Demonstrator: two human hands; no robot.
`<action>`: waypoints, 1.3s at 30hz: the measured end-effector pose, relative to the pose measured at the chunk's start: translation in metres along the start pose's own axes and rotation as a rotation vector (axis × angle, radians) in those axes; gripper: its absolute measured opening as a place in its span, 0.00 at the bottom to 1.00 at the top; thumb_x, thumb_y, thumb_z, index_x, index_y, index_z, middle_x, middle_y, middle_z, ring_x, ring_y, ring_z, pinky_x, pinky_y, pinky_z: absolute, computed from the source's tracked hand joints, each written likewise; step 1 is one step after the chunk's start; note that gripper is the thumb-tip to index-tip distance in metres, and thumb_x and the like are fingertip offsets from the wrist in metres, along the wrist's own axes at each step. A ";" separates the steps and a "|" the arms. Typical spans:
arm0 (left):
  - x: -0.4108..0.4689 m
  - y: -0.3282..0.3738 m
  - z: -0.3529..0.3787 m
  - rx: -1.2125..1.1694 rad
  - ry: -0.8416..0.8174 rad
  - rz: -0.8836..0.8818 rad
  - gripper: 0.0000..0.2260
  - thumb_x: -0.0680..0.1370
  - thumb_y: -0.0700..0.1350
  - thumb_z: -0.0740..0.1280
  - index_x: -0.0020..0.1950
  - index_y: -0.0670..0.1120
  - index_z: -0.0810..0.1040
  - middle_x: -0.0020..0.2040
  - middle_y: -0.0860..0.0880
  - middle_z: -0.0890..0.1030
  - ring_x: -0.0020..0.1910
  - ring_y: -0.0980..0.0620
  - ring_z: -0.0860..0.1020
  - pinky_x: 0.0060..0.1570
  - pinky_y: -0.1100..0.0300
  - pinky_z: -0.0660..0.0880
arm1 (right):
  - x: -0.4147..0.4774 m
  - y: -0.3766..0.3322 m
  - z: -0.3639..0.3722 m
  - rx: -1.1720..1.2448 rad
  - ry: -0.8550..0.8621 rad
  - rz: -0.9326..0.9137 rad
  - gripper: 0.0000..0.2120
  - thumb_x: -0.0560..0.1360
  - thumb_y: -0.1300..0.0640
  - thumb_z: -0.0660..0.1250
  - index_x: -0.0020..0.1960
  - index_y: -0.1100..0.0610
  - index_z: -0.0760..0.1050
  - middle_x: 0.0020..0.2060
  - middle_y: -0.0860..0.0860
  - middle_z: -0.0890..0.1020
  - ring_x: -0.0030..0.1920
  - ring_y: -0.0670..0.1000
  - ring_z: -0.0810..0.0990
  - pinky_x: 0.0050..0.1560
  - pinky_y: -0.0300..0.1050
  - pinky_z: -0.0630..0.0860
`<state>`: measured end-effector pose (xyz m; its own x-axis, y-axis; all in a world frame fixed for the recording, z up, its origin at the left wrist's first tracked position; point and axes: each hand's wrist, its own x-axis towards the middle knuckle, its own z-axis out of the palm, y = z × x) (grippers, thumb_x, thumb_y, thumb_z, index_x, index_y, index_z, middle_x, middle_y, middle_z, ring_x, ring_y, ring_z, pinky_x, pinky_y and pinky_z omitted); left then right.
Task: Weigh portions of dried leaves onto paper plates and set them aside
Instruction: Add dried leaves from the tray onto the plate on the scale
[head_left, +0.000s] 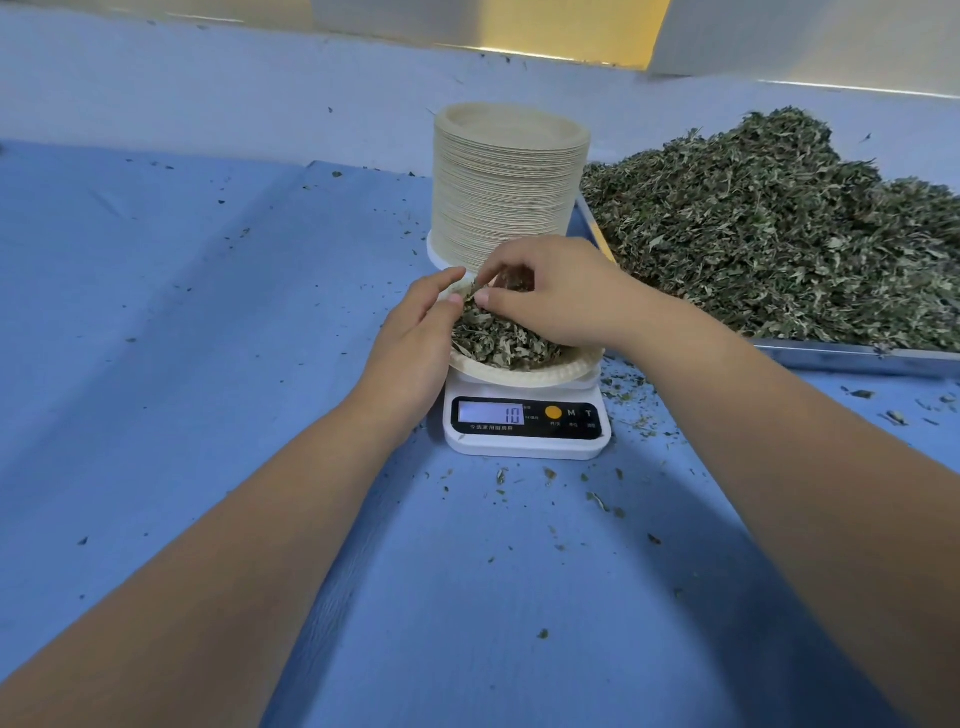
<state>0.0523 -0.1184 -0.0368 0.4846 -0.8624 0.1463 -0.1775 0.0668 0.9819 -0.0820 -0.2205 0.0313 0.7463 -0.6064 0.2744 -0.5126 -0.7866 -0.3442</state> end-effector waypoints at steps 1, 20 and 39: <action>0.000 0.000 0.000 0.000 0.003 -0.004 0.16 0.80 0.51 0.59 0.66 0.63 0.76 0.66 0.59 0.76 0.67 0.60 0.72 0.70 0.54 0.67 | 0.002 -0.001 0.000 -0.026 0.004 -0.017 0.09 0.77 0.47 0.70 0.54 0.48 0.83 0.48 0.44 0.83 0.52 0.46 0.79 0.54 0.44 0.75; -0.003 0.004 -0.001 0.000 0.028 -0.046 0.16 0.81 0.52 0.58 0.68 0.62 0.74 0.56 0.66 0.77 0.57 0.70 0.73 0.51 0.67 0.69 | -0.018 0.058 -0.041 0.180 0.598 0.240 0.03 0.77 0.52 0.72 0.50 0.46 0.83 0.40 0.37 0.81 0.40 0.38 0.78 0.45 0.37 0.75; 0.000 -0.001 -0.001 0.015 0.047 -0.033 0.18 0.79 0.54 0.58 0.69 0.62 0.72 0.56 0.68 0.75 0.58 0.70 0.73 0.57 0.62 0.70 | -0.036 0.001 -0.008 -0.237 -0.099 0.006 0.25 0.78 0.33 0.58 0.69 0.46 0.73 0.60 0.50 0.79 0.58 0.52 0.77 0.58 0.53 0.76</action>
<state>0.0529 -0.1178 -0.0373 0.5297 -0.8396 0.1200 -0.1739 0.0309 0.9843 -0.1122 -0.2005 0.0280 0.7749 -0.6062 0.1792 -0.5938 -0.7952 -0.1227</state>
